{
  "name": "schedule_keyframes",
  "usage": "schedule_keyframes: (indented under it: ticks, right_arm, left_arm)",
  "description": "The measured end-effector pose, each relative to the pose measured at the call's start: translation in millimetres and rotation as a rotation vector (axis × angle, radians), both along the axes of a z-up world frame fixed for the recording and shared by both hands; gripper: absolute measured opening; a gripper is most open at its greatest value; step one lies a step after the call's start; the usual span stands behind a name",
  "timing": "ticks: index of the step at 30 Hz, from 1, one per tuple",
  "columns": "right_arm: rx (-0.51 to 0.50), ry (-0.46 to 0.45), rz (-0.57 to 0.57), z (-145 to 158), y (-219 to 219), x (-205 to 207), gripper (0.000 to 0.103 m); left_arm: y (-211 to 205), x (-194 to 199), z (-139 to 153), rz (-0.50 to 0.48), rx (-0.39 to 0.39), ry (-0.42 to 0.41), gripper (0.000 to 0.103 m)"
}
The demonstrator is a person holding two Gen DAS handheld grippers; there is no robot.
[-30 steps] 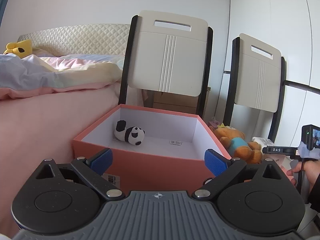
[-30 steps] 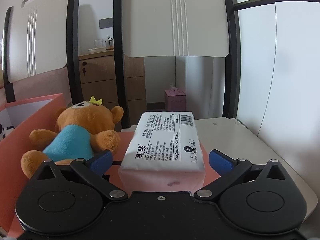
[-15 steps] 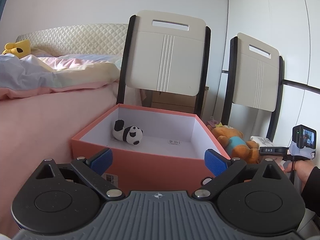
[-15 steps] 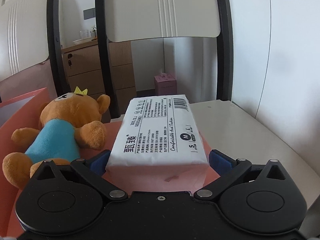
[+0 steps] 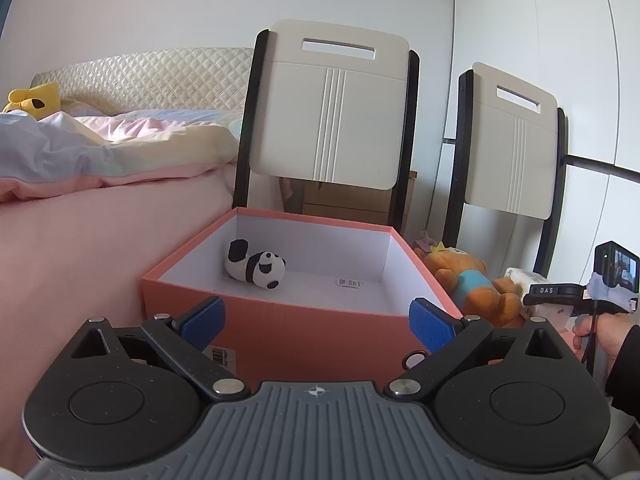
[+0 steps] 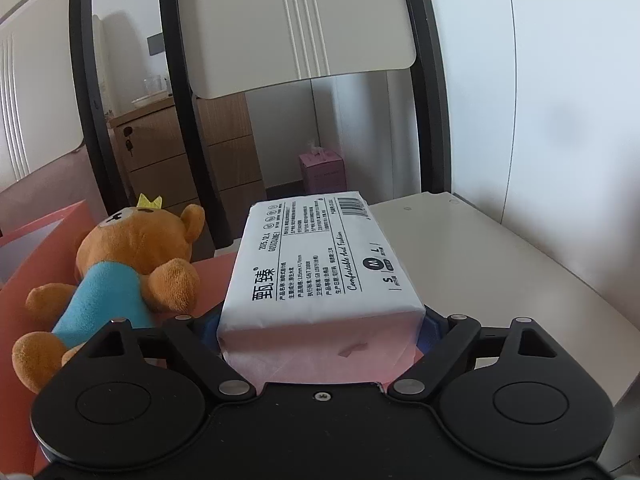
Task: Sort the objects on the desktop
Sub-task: 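Lift the tissue packet with the right gripper and carry it over the box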
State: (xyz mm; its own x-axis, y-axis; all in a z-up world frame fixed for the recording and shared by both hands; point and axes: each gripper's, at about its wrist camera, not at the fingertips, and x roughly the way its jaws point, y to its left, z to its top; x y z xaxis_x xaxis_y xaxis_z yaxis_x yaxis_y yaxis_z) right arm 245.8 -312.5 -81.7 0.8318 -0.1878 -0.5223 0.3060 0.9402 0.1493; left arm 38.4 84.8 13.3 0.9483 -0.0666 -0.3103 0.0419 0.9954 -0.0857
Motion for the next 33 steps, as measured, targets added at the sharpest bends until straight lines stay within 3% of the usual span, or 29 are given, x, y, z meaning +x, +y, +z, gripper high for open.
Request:
schedule_keyframes:
  ticks: [13,21,25,33]
  right_arm:
    - [0.024,-0.150,-0.003,45,4,-24,0.086]
    - [0.005,-0.251,0.051,82,34,-26,0.086]
    - [0.095,-0.272,0.084,91,48,-15,0.086]
    - [0.160,-0.317,0.205,104,87,4,0.086]
  left_arm:
    - [-2,-2,1,-0.007,0.001,-0.006,0.099]
    - [-2,-2,1,-0.008,0.003,-0.004,0.099]
    - [-2,-2,2,-0.010,-0.002,-0.002,0.099]
    - [-2,0,-1,-0.002,-0.008,0.023,0.099]
